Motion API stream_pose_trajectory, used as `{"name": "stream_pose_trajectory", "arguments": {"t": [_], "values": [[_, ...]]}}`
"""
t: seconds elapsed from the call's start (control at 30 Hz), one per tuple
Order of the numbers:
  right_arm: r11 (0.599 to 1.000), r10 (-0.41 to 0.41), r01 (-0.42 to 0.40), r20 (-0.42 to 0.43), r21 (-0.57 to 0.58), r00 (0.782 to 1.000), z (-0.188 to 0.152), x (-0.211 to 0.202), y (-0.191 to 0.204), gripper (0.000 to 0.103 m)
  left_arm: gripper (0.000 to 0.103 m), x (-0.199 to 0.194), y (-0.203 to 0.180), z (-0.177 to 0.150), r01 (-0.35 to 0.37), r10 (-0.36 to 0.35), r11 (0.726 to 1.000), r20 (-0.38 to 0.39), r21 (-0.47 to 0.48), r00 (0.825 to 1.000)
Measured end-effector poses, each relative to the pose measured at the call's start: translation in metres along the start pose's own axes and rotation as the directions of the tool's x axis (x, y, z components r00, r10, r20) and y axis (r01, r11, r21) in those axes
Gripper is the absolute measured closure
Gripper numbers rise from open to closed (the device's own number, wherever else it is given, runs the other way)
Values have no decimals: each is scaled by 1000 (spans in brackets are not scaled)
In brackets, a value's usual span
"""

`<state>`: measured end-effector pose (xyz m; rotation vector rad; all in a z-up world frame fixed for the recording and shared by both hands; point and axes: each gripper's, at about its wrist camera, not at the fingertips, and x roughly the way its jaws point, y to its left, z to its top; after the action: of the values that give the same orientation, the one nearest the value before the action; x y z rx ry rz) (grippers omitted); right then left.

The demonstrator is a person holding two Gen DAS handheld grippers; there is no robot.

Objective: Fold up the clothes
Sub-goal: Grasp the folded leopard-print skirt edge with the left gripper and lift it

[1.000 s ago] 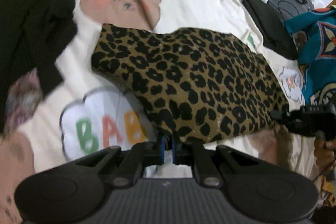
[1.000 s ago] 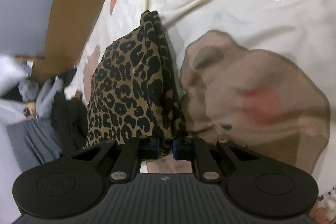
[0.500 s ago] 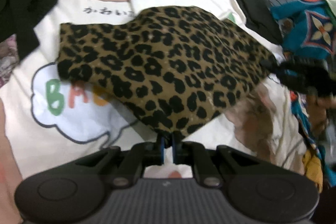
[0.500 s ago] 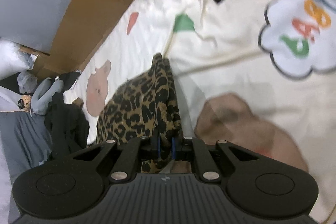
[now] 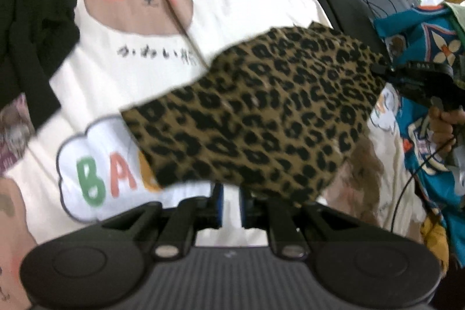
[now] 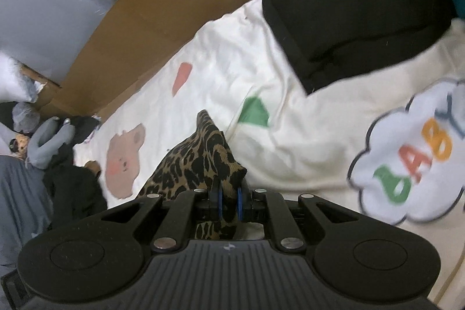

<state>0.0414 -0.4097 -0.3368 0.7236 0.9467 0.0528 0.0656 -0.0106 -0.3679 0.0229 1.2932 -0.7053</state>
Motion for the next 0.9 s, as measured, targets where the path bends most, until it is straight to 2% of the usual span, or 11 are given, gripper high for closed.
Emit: {"name": "stream_pose_trajectory", "arguments": {"t": [0.2, 0.33, 0.4, 0.63, 0.77, 0.83, 0.9], "values": [[1000, -16, 16, 0, -19, 1000, 27, 4, -5, 95, 81, -5, 9, 17, -15, 13, 999, 54, 29, 998], [999, -23, 24, 18, -35, 1000, 42, 5, -4, 95, 73, -2, -2, 35, -17, 11, 998, 85, 63, 996], [999, -34, 35, 29, -35, 999, 50, 6, -7, 95, 65, -1, -1, 45, -14, 6, 996, 89, 85, 996], [999, -37, 37, 24, 28, 999, 65, 30, -35, 93, 55, 20, -1, 71, -17, 3, 990, 103, 140, 995], [995, -81, 81, -8, 56, 997, 61, 41, -48, 80, 50, 30, -3, 83, -26, 8, 987, 109, 157, 994], [995, -78, 79, -11, 56, 997, 56, 41, -53, 73, 50, 35, -3, 90, -19, 3, 987, 104, 160, 995], [995, -73, 74, -17, 69, 997, 49, 40, -58, 59, 50, 38, -6, 99, -13, -4, 986, 100, 165, 995]]}}
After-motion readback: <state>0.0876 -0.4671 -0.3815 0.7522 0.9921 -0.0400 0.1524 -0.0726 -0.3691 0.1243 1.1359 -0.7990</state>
